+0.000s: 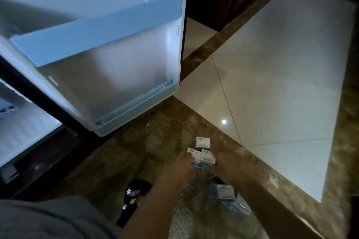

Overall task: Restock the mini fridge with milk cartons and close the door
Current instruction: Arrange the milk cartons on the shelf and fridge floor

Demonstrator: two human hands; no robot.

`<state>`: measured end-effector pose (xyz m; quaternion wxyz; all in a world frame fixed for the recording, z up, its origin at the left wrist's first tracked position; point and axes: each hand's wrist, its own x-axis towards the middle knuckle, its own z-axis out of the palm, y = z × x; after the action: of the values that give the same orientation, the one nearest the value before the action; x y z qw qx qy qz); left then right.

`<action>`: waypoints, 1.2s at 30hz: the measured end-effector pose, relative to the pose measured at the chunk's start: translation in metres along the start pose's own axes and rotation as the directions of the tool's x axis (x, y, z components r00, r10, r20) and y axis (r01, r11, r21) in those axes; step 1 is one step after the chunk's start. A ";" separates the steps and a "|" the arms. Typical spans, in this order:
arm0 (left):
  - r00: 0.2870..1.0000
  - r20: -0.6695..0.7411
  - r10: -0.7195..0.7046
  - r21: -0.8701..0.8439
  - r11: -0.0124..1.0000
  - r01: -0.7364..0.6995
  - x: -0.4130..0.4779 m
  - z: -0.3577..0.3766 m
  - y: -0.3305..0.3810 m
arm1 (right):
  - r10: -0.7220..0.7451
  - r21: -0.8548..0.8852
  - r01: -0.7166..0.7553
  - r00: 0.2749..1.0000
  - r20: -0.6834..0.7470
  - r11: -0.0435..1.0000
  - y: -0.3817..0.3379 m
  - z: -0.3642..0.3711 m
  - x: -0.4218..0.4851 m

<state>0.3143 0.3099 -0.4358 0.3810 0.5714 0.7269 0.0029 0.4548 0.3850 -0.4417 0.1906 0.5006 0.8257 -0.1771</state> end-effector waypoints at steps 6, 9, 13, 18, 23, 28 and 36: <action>0.994 -0.096 0.051 0.130 0.991 -0.038 0.024 0.015 -0.012 | 0.029 -0.119 -0.047 0.989 -0.147 0.992 -0.002 0.047 0.027; 0.992 -0.084 0.095 0.144 0.986 -0.082 0.036 0.026 -0.015 | 0.000 -0.160 -0.038 0.973 -0.229 0.986 0.003 0.058 0.037; 0.990 -0.097 0.098 0.160 0.984 -0.082 0.050 0.034 -0.018 | -0.048 -0.145 0.019 0.979 -0.198 0.989 0.003 0.059 0.043; 0.954 -0.294 0.053 0.282 0.959 0.034 0.060 0.052 -0.022 | -0.129 -0.105 0.109 0.972 -0.198 0.988 0.004 0.070 0.049; 0.933 -0.359 0.034 0.315 0.945 0.086 0.064 0.057 -0.019 | -0.143 -0.147 0.119 0.976 -0.166 0.982 0.008 0.070 0.054; 0.954 -0.299 0.032 0.283 0.957 0.057 0.053 0.055 -0.029 | -0.172 -0.193 0.145 0.977 -0.128 0.970 0.007 0.061 0.056; 0.987 -0.136 0.083 0.347 0.937 -0.031 0.022 0.021 -0.028 | -0.444 -0.368 0.335 0.856 -0.266 0.867 0.014 0.037 0.033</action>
<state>0.3015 0.3092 -0.4757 0.2198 0.6481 0.7257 -0.0705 0.4585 0.3982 -0.4912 0.0798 0.3076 0.9481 0.0083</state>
